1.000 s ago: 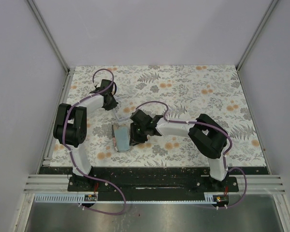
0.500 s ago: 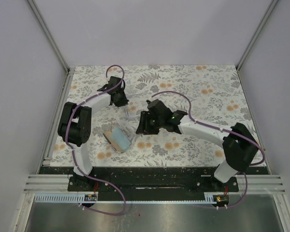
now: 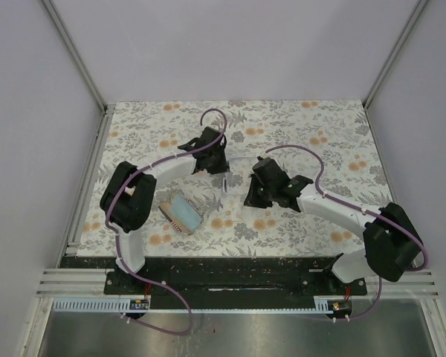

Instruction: Organize the sunglasses

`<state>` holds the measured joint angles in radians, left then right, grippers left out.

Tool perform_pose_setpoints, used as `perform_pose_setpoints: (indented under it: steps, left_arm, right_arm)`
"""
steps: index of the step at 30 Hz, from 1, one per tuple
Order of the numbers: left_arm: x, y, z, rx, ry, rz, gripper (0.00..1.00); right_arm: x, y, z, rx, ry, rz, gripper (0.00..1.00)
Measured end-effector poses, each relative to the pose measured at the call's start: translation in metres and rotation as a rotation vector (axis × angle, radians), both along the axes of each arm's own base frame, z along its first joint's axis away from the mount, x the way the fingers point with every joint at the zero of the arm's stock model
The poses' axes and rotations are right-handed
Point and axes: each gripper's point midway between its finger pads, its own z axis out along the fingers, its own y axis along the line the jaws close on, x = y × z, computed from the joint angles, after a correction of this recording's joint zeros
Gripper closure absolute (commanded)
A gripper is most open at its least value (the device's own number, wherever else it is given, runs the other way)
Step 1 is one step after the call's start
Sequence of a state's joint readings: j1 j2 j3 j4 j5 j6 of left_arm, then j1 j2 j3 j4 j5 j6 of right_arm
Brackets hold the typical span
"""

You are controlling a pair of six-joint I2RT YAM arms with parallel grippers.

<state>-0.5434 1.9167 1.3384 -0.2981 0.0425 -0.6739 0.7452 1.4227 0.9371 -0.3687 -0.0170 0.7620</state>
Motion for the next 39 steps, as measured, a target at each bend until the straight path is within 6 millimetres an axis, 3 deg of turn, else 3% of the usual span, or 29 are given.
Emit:
perform_pose_setpoints:
  steps: [7,11,15,21,27,32,35,38,39]
  left_arm:
    - [-0.022,-0.021,0.005,0.015,-0.025,-0.026,0.96]
    - [-0.034,-0.027,0.006,0.031,-0.036,-0.046,0.96]
    - [-0.053,-0.034,0.003,0.065,-0.046,-0.093,0.96]
    - [-0.097,-0.064,-0.003,0.138,-0.076,-0.249,0.97]
    - [-0.102,-0.067,0.004,0.154,-0.107,-0.262,0.96]
    - [-0.112,-0.062,-0.002,0.157,-0.059,-0.279,0.96]
    - [-0.116,-0.058,-0.005,0.149,-0.02,-0.289,0.96]
    - [-0.114,-0.053,-0.006,0.137,0.006,-0.286,0.96]
    - [-0.115,-0.05,-0.007,0.138,0.017,-0.29,0.96]
  right_arm:
    - [-0.011,-0.019,-0.048,-0.118,0.098,-0.046,0.93]
    - [-0.009,-0.024,-0.063,-0.163,0.116,-0.057,0.94]
    - [-0.003,-0.026,-0.074,-0.204,0.13,-0.056,0.95]
    - [0.009,-0.021,-0.083,-0.238,0.127,-0.031,0.96]
    - [0.01,-0.03,-0.086,-0.259,0.142,-0.037,0.94]
    - [0.013,-0.039,-0.063,-0.214,0.086,-0.045,0.91]
    - [0.011,-0.047,-0.019,-0.141,-0.025,-0.046,0.87]
    - [0.013,-0.053,0.028,-0.069,-0.15,-0.044,0.73]
    - [0.012,-0.056,0.041,-0.057,-0.188,-0.043,0.73]
